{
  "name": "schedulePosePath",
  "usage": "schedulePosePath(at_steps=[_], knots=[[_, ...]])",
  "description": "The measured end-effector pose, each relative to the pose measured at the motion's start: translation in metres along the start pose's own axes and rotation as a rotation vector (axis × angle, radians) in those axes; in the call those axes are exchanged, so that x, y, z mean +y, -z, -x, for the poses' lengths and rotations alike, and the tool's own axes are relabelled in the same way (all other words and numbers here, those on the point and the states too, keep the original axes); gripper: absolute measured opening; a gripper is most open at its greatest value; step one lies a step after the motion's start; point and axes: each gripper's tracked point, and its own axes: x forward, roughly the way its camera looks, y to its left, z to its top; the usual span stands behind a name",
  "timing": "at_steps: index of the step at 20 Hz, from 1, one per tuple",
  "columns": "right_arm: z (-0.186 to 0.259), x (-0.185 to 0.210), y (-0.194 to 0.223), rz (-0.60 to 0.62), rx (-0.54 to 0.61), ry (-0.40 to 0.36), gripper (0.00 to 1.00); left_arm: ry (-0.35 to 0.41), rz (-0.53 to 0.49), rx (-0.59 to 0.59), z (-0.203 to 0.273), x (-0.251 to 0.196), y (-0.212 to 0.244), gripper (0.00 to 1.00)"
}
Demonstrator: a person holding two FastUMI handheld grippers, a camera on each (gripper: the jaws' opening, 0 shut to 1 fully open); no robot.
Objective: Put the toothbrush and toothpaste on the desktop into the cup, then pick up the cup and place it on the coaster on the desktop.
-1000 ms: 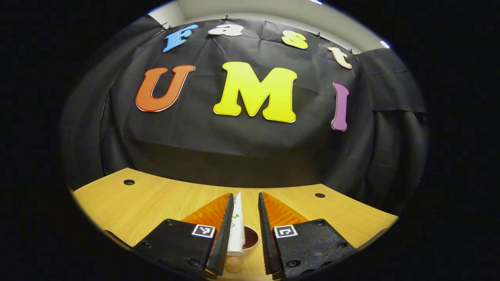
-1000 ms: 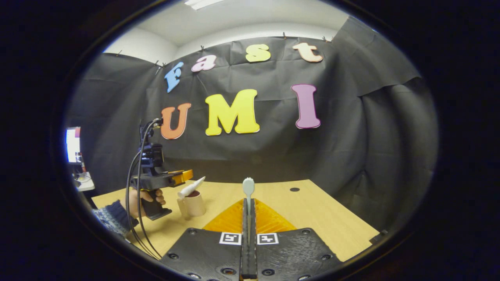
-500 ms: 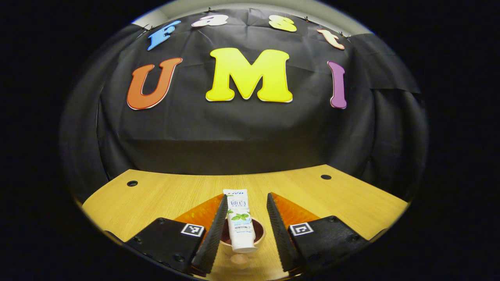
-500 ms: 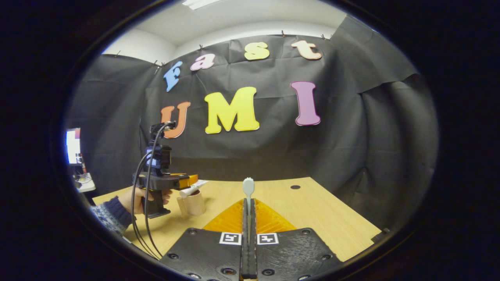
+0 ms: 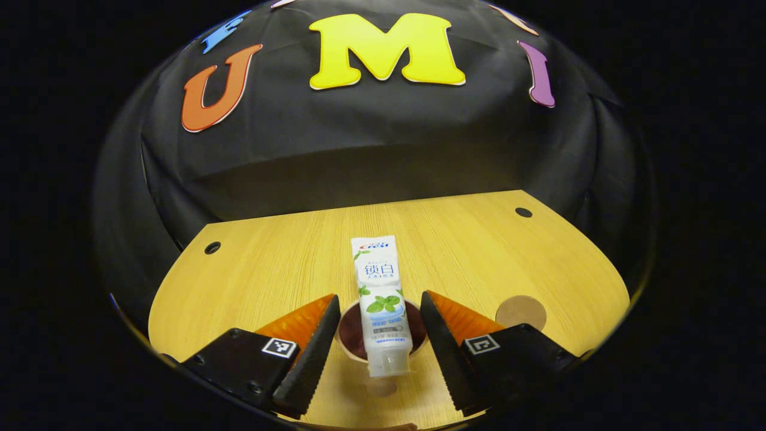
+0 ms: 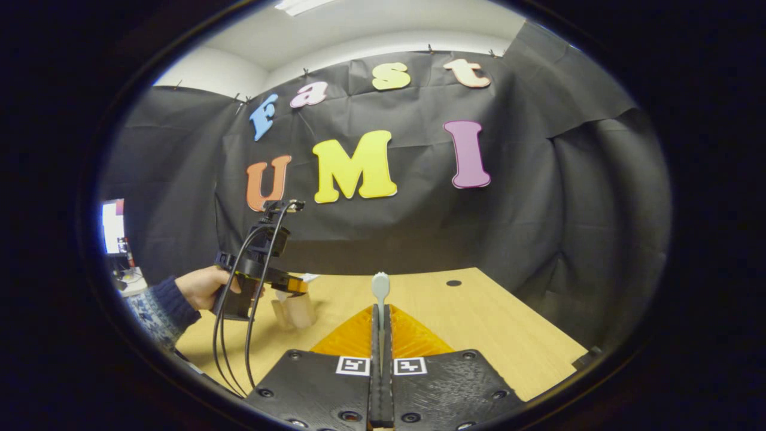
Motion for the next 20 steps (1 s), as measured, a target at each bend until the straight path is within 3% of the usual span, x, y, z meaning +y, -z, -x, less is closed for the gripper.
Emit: schedulePosePath(at_steps=[4, 6, 8, 10, 11, 16, 17, 18, 20], knots=[[0.002, -0.003, 0.001, -0.007, -0.004, 0.001, 0.00, -0.021, 0.014, 0.100, -0.004, 0.008, 0.018, 0.74], [0.001, -0.004, 0.003, -0.013, -0.002, 0.000, 0.00, -0.032, 0.019, 0.105, -0.008, 0.015, 0.019, 0.66], [-0.001, -0.003, 0.005, -0.018, 0.003, -0.002, 0.00, -0.044, 0.023, 0.104, -0.008, 0.019, 0.019, 0.53], [-0.001, -0.004, 0.008, -0.019, 0.009, -0.002, 0.00, -0.033, 0.036, 0.103, -0.005, 0.017, 0.020, 0.51], [-0.001, -0.004, 0.009, -0.019, 0.012, -0.003, 0.00, -0.029, 0.049, 0.100, -0.005, 0.017, 0.021, 0.44], [-0.004, 0.001, 0.015, -0.017, 0.021, -0.006, 0.00, -0.057, 0.042, 0.006, 0.008, 0.023, 0.001, 0.43], [-0.005, 0.002, 0.016, -0.017, 0.023, -0.007, 0.00, -0.064, 0.044, -0.016, 0.014, 0.025, -0.003, 0.48], [-0.005, 0.002, 0.017, -0.017, 0.024, -0.009, 0.00, -0.063, 0.049, -0.049, 0.019, 0.025, -0.009, 0.43], [-0.005, 0.004, 0.020, -0.014, 0.026, -0.010, 0.00, -0.045, 0.054, -0.161, 0.029, 0.021, -0.029, 0.43]])
